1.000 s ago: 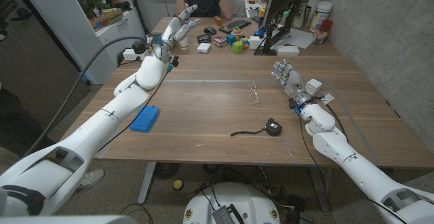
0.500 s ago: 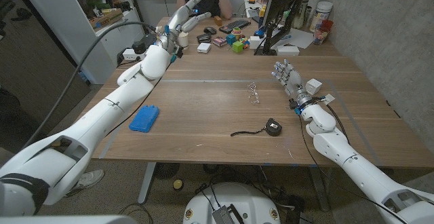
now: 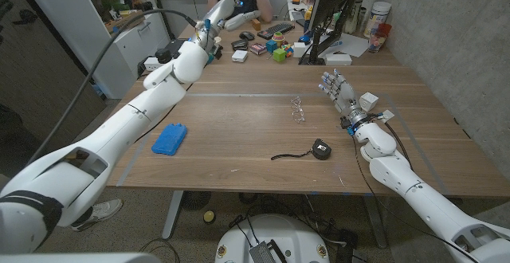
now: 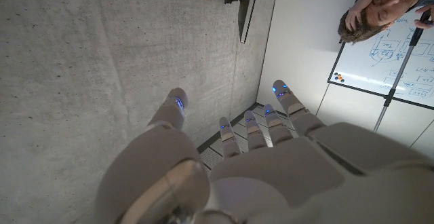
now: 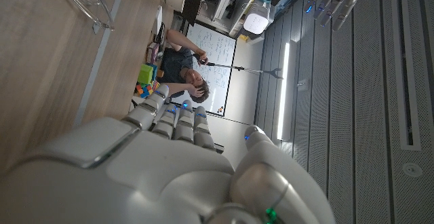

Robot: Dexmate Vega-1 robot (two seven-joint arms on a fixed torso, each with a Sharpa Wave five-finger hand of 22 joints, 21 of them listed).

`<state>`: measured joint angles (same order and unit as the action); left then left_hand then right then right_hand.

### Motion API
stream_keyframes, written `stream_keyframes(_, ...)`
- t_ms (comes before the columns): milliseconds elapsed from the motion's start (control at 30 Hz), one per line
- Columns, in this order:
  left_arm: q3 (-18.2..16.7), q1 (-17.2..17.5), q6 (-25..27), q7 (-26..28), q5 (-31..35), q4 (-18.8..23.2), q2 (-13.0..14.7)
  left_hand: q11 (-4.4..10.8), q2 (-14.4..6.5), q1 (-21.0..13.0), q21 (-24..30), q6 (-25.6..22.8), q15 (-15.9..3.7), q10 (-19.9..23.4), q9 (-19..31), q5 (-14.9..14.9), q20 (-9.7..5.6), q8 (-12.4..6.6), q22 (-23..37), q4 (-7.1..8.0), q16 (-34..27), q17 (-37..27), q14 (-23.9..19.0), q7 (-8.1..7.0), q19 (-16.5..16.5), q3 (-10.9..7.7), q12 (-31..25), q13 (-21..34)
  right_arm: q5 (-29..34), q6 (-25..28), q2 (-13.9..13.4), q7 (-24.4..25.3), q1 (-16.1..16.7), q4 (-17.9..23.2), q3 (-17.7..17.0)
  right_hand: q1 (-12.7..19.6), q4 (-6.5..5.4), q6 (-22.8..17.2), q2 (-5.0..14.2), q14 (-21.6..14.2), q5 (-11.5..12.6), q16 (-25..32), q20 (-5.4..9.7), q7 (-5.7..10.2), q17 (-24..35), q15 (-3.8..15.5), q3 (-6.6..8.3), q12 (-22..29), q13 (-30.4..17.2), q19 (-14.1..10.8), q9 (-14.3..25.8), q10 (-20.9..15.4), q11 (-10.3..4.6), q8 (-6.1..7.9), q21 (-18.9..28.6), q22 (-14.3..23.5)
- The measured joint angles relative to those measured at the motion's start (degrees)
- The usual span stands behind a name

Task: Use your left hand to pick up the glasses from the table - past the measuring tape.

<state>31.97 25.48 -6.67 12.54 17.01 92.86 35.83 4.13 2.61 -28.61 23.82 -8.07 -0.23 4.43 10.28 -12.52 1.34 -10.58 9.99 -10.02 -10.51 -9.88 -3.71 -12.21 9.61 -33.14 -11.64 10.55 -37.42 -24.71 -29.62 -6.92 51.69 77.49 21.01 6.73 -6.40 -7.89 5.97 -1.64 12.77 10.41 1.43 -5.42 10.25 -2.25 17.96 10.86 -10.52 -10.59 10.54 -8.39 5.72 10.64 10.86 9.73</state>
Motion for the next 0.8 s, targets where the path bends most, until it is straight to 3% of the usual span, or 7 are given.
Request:
stream_keyframes(400, 2.07, -2.92, 0.87, -3.53, 5.83, 0.18, -0.33, -0.14, 1.12, -1.62, -0.54, 0.74, -0.52, -0.3, -0.01, -0.23, -0.31, 0.18, 0.0, 0.3, 0.0, -0.12, 0.07, -0.3, 0.31, 1.24, 0.22, -0.01, 0.18, -0.08, -0.51, -0.15, 0.9, 1.09, 0.03, -0.22, 0.0, -0.21, -0.22, 0.0, 0.0, 0.0, 0.0, -0.21, 0.0, 0.0, 0.0, 0.0, 0.0, 0.0, 0.0, -0.33, 0.32, 0.0, 0.0, 0.0)
stream_keyframes(433, 3.5, -4.94, 0.87, -3.95, 6.25, 0.08, -0.79, -0.02, 1.3, -1.9, -0.76, 1.05, -0.63, -0.43, -0.01, -0.23, -0.31, 0.22, 0.0, 0.44, 0.0, -0.14, 0.19, -0.18, 0.31, 1.39, 0.22, -0.01, 0.2, -0.27, -0.52, -0.16, 1.0, 1.13, 0.03, -0.22, 0.0, -0.21, -0.22, 0.0, 0.0, 0.0, 0.0, -0.21, 0.0, 0.0, 0.0, 0.0, 0.0, 0.0, 0.0, -0.32, 0.32, 0.0, 0.0, 0.0)
stream_keyframes(567, 4.95, -7.2, 0.68, -5.48, 7.87, -0.69, -1.48, 0.22, 1.75, -2.35, -1.0, 1.96, -1.02, -0.99, -0.01, -0.63, -0.31, 0.22, 0.0, 0.61, 0.0, -0.14, 0.59, -0.09, 0.31, 2.03, 0.22, -0.01, 0.17, -0.71, -0.52, -0.16, 1.41, 1.24, -0.12, -0.22, 0.16, -0.2, -0.22, 0.0, 0.0, 0.0, 0.0, -0.21, 0.0, 0.0, -0.17, 0.0, 0.0, 0.0, 0.0, -0.32, 0.32, 0.0, 0.0, 0.0)
stream_keyframes(700, 4.95, -7.2, -0.05, -7.32, 9.63, -0.69, -1.48, 0.25, 2.05, -2.65, -1.48, 2.67, -1.24, -1.53, -0.01, -0.82, -0.31, 0.22, 0.0, 0.7, 0.0, -0.14, 0.81, 0.01, 0.31, 2.57, 0.45, -0.01, 0.17, -0.71, -0.51, -0.16, 1.9, 1.26, -0.4, -0.22, 0.16, -0.2, -0.22, 0.0, 0.0, 0.0, 0.0, -0.21, 0.0, 0.0, -0.16, 0.0, 0.0, 0.0, -0.01, -0.32, 0.32, 0.0, 0.0, 0.0)
stream_keyframes(733, 6.67, -9.85, -0.21, -7.74, 9.99, -1.74, -2.4, 0.2, 2.05, -2.65, -1.59, 2.8, -1.29, -1.59, -0.01, -0.85, -0.31, 0.22, 0.0, 0.81, 0.0, -0.14, 1.15, -0.12, 0.31, 2.68, 0.45, -0.01, -0.02, -1.31, -0.49, 0.05, 1.97, 1.26, -0.43, -0.22, 0.16, -0.2, -0.22, 0.0, 0.0, 0.0, 0.0, -0.21, 0.0, 0.0, -0.16, 0.0, 0.0, 0.0, 0.0, -0.32, 0.32, 0.0, 0.0, 0.0)
stream_keyframes(800, 7.21, -10.64, -0.61, -8.54, 10.62, -2.11, -2.66, 0.11, 2.35, -2.95, -1.76, 3.38, -1.21, -2.2, -0.01, -0.85, -0.31, 0.43, 0.0, 0.8, 0.0, -0.14, 1.42, -0.2, 0.31, 3.16, 0.45, -0.01, -0.06, -1.51, -0.43, 0.09, 2.29, 1.26, -0.59, -0.22, 0.16, -0.2, -0.22, 0.0, 0.0, 0.0, 0.0, -0.21, 0.0, 0.0, -0.16, 0.0, 0.0, 0.0, -0.01, -0.32, 0.32, 0.0, 0.0, 0.0)
